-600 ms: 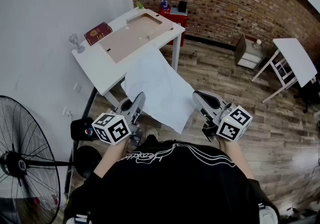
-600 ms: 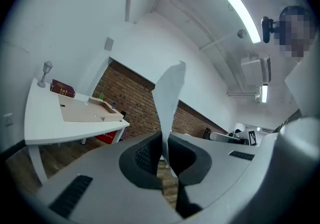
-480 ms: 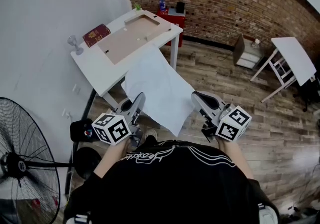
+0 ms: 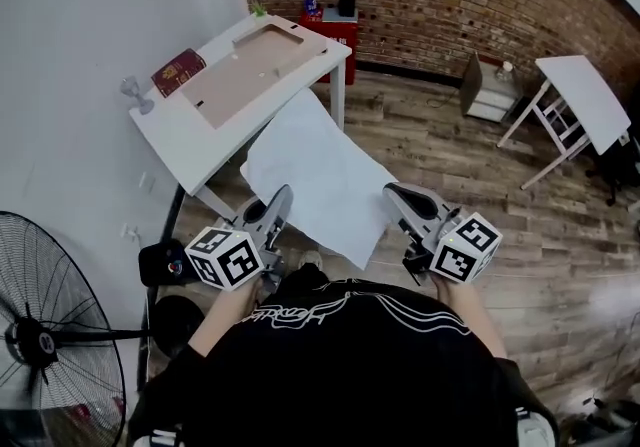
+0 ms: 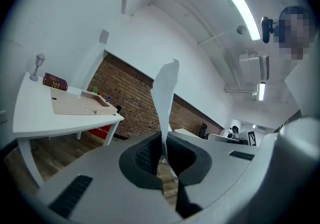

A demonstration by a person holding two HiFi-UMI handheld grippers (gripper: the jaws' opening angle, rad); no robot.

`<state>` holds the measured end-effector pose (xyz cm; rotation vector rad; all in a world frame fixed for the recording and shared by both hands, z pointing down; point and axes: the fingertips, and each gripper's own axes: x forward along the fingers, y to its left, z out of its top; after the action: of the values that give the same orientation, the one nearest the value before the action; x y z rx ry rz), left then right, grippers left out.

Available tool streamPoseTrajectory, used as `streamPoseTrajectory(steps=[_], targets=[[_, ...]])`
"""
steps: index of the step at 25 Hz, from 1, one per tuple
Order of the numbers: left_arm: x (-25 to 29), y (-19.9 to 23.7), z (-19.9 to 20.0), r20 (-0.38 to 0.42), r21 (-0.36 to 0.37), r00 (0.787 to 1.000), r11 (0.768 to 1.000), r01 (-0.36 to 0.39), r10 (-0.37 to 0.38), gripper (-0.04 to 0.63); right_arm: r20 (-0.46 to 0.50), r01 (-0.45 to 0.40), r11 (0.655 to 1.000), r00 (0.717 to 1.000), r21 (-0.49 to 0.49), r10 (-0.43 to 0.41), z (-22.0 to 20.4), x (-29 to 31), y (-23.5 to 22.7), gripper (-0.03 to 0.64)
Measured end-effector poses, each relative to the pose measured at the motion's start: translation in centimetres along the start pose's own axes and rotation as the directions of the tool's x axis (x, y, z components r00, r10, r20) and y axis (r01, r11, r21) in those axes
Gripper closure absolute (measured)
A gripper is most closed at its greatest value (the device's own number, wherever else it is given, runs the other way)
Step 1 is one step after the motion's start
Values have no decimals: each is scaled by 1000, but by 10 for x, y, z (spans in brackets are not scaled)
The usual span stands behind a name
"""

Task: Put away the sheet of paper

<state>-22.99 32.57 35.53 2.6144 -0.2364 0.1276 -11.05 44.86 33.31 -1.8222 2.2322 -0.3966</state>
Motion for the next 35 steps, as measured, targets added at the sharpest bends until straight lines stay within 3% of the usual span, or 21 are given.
streamPoseTrajectory(steps=[11, 18, 26, 35], targets=[[42, 33, -9, -59, -43, 998, 999, 18, -20, 563, -13, 70, 997, 998, 20, -69, -8, 14, -39, 615], [100, 74, -5, -100, -95, 994, 995, 33, -42, 563, -53, 118, 992, 992, 34, -116, -5, 45, -94, 615], [165, 163, 33, -138, -141, 990, 990, -16, -3, 563, -122, 96, 993, 989, 72, -86, -3, 143, -160, 615], [219, 270, 105, -100, -160, 993, 984, -73, 58, 563, -172, 44, 996, 985, 74, -31, 28, 265, -230, 615]])
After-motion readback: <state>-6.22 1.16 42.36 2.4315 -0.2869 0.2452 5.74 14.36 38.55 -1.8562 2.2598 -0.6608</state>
